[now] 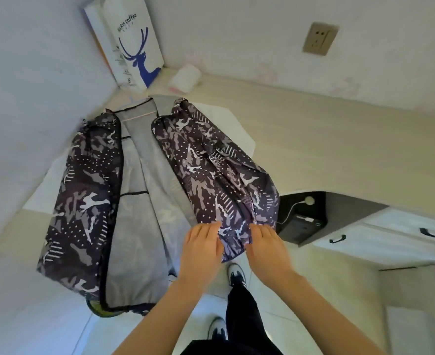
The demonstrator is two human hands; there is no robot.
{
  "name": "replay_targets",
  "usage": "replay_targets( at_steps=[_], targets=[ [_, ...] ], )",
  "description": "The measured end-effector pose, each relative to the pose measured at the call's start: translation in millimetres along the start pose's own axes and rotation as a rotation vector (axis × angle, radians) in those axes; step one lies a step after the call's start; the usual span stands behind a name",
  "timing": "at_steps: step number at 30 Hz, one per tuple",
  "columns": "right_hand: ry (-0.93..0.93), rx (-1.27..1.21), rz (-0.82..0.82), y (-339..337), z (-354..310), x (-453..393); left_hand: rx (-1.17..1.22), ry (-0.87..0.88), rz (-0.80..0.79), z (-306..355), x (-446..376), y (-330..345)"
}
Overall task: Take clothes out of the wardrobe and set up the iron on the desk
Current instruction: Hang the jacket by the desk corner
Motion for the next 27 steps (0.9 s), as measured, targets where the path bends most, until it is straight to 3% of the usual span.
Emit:
replay_targets(
  at_steps=[6, 17, 27],
  targets=[
    [0.15, -0.029, -0.01, -3, 13, 85, 0.012, 0.144, -0.091, 37, 41, 6],
    [0.553, -0.101, 0.15, -12, 85, 253, 0.02, 0.496, -0.299, 159, 114, 46],
    [0.795, -0.142, 0.297, 0, 137, 446, 0.024, 0.734, -0.406, 283, 252, 83]
  ],
)
Point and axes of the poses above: each hand's wrist, its own x-axis away from the middle knuckle, its own y-axis out of the palm, z = x × y, the point moved 8 cm from there along -x, towards the middle knuckle, and after that the axes turned 10 degrees about -y, right-handed, at the moved point
